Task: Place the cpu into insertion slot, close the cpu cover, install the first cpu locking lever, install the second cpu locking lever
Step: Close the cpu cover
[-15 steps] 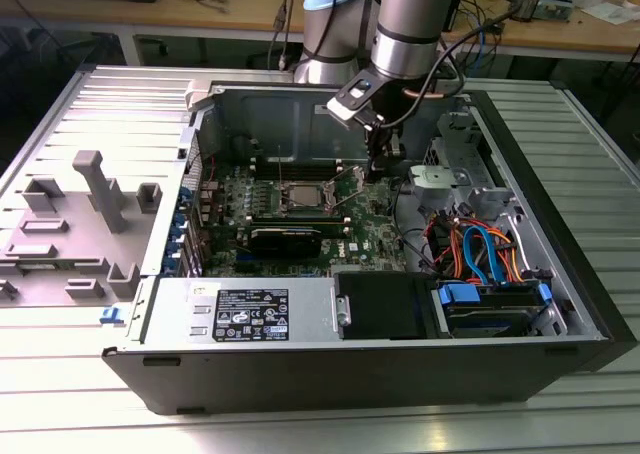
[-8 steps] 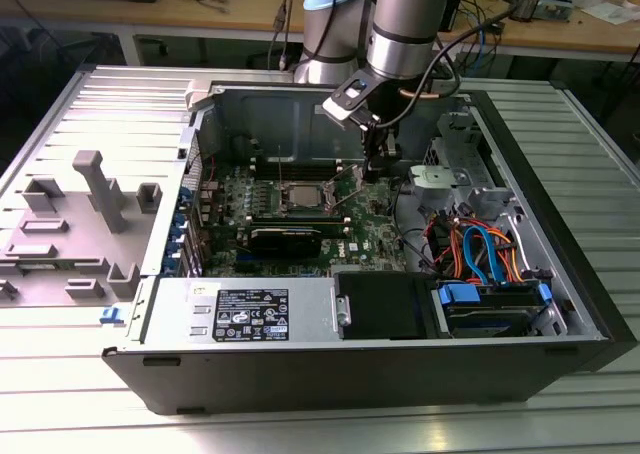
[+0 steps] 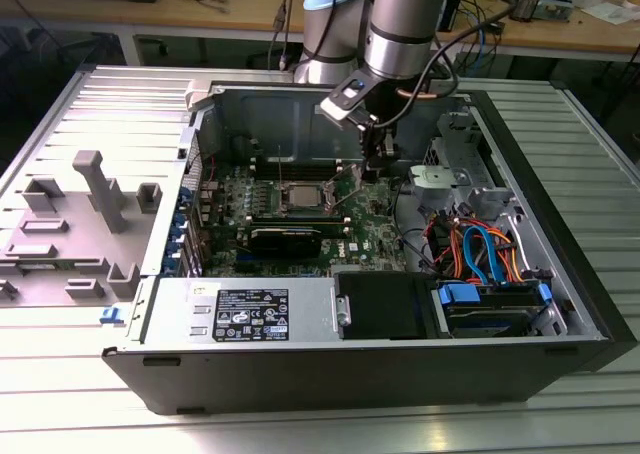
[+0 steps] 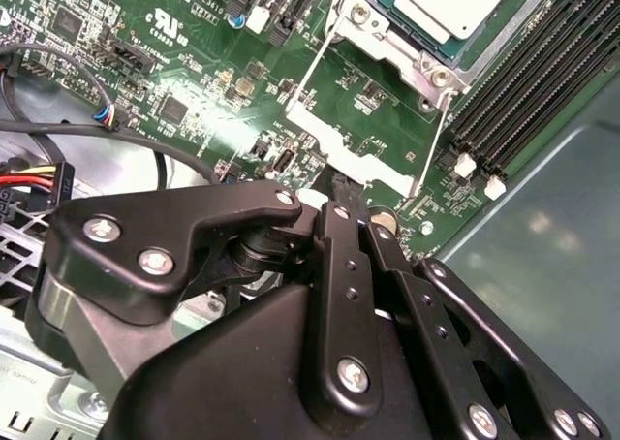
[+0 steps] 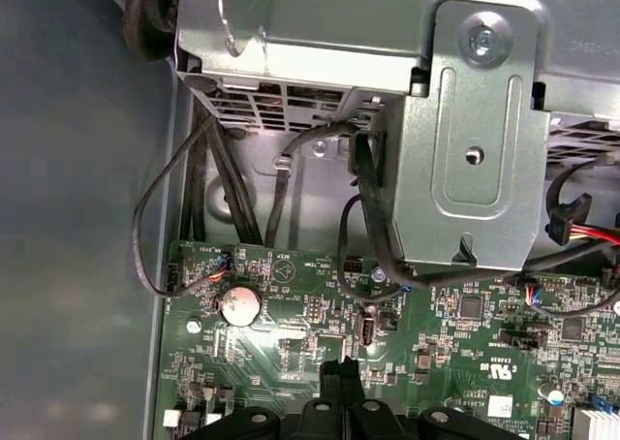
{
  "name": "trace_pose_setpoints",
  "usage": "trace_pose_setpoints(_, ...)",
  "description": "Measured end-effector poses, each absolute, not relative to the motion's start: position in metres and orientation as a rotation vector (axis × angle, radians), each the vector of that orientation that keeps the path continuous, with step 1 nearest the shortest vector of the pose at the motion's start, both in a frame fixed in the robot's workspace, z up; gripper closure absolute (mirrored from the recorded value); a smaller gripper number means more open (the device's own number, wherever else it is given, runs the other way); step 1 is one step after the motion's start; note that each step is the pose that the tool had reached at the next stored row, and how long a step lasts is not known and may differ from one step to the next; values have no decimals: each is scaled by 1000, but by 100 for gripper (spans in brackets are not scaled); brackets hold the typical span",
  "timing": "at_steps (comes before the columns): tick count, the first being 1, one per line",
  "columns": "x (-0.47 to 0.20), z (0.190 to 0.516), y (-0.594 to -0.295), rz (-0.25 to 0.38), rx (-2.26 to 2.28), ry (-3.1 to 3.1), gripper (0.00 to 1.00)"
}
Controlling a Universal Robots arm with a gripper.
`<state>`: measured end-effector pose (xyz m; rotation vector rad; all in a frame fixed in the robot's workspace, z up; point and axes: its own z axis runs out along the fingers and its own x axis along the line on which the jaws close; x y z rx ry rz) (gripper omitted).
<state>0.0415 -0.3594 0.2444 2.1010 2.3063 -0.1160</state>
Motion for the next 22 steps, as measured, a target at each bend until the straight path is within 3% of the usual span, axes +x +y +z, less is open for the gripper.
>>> trace_pose_setpoints(22,29,244,-359,-116,2101,2306,89)
